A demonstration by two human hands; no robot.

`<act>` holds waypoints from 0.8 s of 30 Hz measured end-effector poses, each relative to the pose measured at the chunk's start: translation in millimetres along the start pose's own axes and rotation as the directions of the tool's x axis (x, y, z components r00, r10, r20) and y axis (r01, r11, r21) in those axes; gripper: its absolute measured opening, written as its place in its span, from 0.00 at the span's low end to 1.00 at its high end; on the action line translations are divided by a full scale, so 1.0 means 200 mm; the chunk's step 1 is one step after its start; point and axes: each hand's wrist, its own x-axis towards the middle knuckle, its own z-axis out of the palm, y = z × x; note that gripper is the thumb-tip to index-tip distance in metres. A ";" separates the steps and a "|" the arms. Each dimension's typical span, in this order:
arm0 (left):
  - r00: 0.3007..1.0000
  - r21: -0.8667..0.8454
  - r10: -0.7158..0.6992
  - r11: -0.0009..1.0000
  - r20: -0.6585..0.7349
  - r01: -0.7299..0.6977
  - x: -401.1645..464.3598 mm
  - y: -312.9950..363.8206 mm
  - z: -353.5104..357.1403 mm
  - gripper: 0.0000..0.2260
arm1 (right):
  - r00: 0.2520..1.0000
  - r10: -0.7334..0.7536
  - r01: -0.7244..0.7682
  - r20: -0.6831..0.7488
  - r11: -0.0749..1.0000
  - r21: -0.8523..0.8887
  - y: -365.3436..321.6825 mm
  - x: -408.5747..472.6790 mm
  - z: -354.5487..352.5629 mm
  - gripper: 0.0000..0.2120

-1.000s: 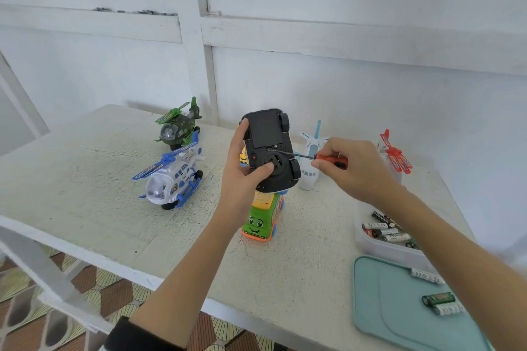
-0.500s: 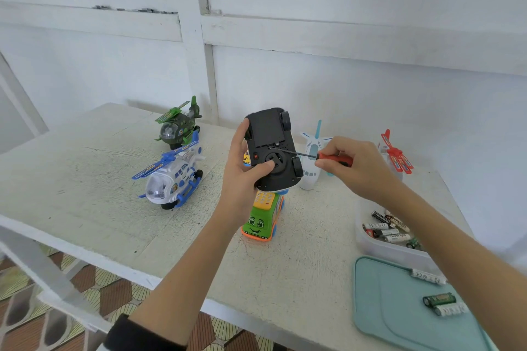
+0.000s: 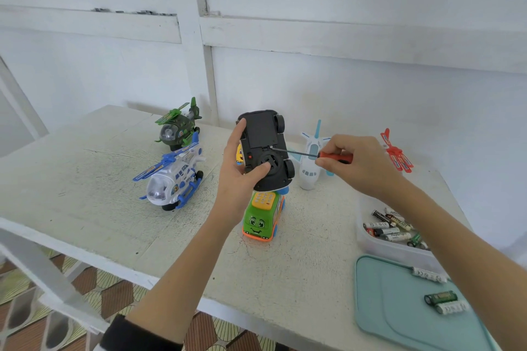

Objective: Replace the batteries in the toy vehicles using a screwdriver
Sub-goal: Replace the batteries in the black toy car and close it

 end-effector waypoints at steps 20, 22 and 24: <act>0.998 -0.117 -0.065 0.991 0.012 0.066 0.00 0.01 0.01 0.37 | 1.000 -0.010 0.014 -0.023 0.987 0.161 0.01 -0.02 0.02 0.05; 0.998 -0.105 -0.066 0.992 0.012 0.067 -0.01 0.00 0.01 0.36 | 1.000 0.003 0.000 -0.018 0.983 0.184 0.00 -0.02 0.01 0.09; 0.998 -0.100 -0.061 0.993 0.016 0.063 -0.01 0.01 0.01 0.35 | 1.000 0.011 -0.009 -0.009 0.983 0.181 0.01 -0.03 0.00 0.10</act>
